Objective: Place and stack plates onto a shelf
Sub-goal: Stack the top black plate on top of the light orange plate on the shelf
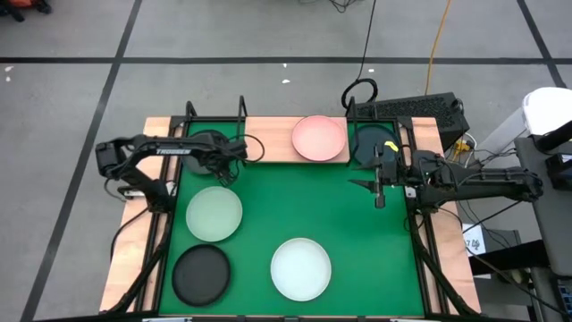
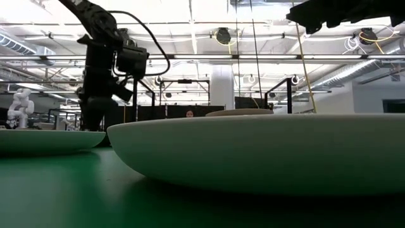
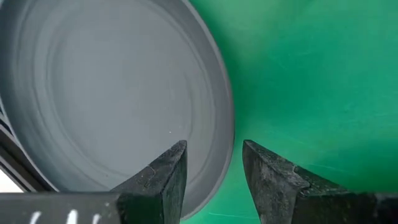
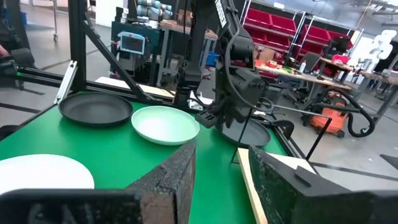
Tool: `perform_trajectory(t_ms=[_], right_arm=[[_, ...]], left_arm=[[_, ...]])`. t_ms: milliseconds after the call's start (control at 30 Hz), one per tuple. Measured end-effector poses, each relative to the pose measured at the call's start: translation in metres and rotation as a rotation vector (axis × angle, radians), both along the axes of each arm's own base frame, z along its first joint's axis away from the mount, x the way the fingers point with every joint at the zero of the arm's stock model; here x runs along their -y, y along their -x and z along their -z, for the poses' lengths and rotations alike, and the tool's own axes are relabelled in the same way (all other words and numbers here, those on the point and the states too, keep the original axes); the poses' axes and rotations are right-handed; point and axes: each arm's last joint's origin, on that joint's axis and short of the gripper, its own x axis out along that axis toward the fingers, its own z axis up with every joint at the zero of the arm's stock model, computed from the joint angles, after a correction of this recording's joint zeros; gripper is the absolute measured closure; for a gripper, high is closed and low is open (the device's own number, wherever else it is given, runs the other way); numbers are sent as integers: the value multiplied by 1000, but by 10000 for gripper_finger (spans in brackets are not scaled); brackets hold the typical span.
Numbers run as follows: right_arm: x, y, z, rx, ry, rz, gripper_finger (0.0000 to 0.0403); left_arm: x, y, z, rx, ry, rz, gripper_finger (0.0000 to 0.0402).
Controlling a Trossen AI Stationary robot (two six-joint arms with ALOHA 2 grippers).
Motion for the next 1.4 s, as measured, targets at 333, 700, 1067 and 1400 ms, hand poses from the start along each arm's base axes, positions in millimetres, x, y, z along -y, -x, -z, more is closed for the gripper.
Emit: perform_trajectory(t_ms=[333, 700, 1067, 1400], right_arm=[[0, 0, 2, -27, -2, 1, 273], [0, 1, 6, -66, -60, 8, 273], [0, 1, 10, -100, -72, 10, 273], [0, 2, 13, -135, -83, 13, 273]], left_arm=[[-11, 3, 6, -51, -42, -22, 241], [-11, 3, 6, -32, -9, -37, 241], [-4, 0, 6, -40, -1, 5, 241], [20, 4, -24, 36, -123, 74, 241]])
